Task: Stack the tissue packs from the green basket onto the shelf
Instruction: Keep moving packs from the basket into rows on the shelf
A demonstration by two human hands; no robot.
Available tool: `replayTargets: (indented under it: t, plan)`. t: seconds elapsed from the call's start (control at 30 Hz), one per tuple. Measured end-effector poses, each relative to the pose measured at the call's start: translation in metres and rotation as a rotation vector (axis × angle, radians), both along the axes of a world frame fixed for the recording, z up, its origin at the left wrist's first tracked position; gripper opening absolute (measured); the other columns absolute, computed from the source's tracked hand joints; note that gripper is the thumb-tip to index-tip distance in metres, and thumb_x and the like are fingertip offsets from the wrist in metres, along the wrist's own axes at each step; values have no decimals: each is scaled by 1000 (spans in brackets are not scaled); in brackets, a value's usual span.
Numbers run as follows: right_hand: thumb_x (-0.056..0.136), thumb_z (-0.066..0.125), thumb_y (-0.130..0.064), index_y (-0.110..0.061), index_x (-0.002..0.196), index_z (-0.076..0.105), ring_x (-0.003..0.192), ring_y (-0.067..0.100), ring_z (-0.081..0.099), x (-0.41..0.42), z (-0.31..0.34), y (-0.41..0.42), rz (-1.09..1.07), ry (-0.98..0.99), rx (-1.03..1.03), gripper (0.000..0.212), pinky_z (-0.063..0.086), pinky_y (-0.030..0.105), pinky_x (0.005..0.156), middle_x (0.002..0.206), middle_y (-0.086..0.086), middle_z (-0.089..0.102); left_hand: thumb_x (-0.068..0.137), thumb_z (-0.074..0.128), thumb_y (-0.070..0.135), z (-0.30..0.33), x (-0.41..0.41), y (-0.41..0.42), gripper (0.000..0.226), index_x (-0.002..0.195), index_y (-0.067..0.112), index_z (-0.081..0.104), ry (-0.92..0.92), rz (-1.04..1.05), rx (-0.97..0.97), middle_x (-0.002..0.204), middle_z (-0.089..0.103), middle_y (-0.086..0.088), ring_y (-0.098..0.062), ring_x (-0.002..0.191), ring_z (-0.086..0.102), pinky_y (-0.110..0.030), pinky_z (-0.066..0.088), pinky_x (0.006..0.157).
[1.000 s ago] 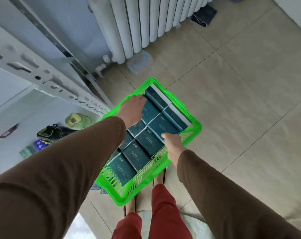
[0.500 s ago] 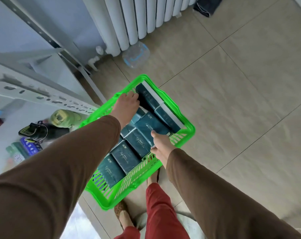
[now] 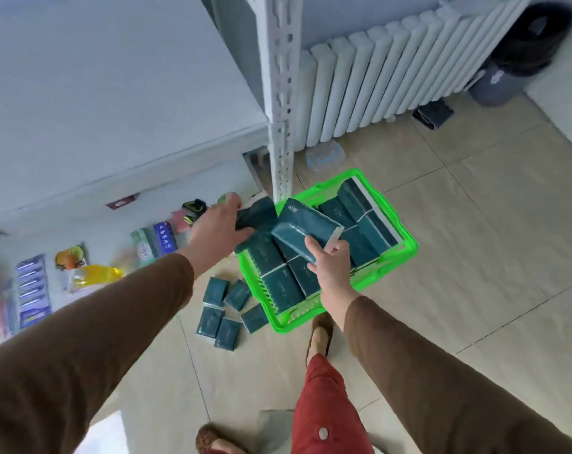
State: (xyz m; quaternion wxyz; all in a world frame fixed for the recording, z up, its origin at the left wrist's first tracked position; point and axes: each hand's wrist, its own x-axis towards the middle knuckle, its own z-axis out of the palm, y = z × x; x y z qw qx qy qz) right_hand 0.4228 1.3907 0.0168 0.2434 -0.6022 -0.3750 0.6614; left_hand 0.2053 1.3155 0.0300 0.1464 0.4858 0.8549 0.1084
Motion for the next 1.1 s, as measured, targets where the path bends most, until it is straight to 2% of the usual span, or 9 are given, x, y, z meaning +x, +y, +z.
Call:
replayTargets:
  t: [0.1, 0.2, 0.33, 0.47, 0.57, 0.7, 0.83, 1.0, 1.1]
  plan:
    - [87, 76, -20, -15, 96, 45, 72, 0, 60, -51, 49, -72, 112, 108, 131, 33, 55, 31, 74, 91, -3, 56, 78, 74, 38, 51, -42, -98, 52, 116, 23, 42, -61, 179, 90, 96, 60, -9, -31, 88, 58, -35, 43, 68]
    - [86, 76, -14, -17, 90, 44, 83, 12, 62, -104, 93, -137, 233, 189, 231, 33, 53, 36, 80, 96, 4, 57, 78, 74, 30, 103, -86, -192, 55, 126, 21, 48, -62, 312, 207, 108, 60, -12, -31, 99, 54, -36, 43, 78]
    - [83, 76, -13, -20, 87, 43, 70, 3, 57, -175, 140, -202, 419, 226, 373, 33, 47, 17, 62, 87, 1, 52, 79, 73, 26, 163, -142, -294, 45, 120, 15, 56, 50, 396, 256, 107, 63, -8, -30, 100, 51, -39, 43, 80]
    - [81, 74, -16, -14, 104, 51, 88, 16, 61, -247, 170, -247, 546, 246, 437, 32, 51, 28, 72, 102, 9, 61, 79, 73, 29, 196, -197, -368, 40, 113, 15, 57, 106, 496, 279, 105, 57, -6, -26, 98, 49, -38, 43, 80]
    - [81, 74, -16, -11, 105, 53, 88, 14, 62, -302, 181, -270, 603, 281, 475, 32, 51, 25, 67, 101, 7, 63, 77, 76, 30, 205, -242, -405, 45, 116, 15, 59, 147, 549, 322, 110, 47, -5, -26, 105, 46, -35, 41, 87]
    - [80, 77, -20, -11, 107, 57, 76, -6, 61, -386, 182, -287, 669, 317, 544, 35, 49, 11, 58, 96, -4, 64, 78, 75, 32, 212, -313, -439, 44, 115, 18, 58, 198, 580, 317, 105, 43, 1, -24, 103, 45, -33, 39, 84]
    - [79, 80, -23, -19, 104, 58, 89, 5, 63, -482, 180, -292, 734, 333, 580, 35, 52, 21, 76, 101, -6, 67, 80, 74, 34, 218, -399, -461, 39, 113, 20, 60, 278, 604, 256, 102, 50, 1, -23, 101, 43, -34, 39, 79]
    - [75, 82, -27, -24, 97, 58, 91, 12, 65, -595, 181, -296, 804, 290, 609, 32, 52, 30, 80, 97, -7, 69, 80, 75, 35, 223, -505, -482, 37, 111, 19, 64, 398, 605, 144, 99, 57, -1, -27, 105, 42, -36, 39, 84]
    - [73, 81, -33, -31, 88, 55, 84, 10, 60, -654, 184, -301, 843, 257, 664, 30, 48, 26, 71, 91, -11, 66, 80, 76, 31, 219, -563, -497, 36, 111, 18, 65, 398, 604, 107, 100, 57, -1, -26, 104, 45, -37, 41, 88]
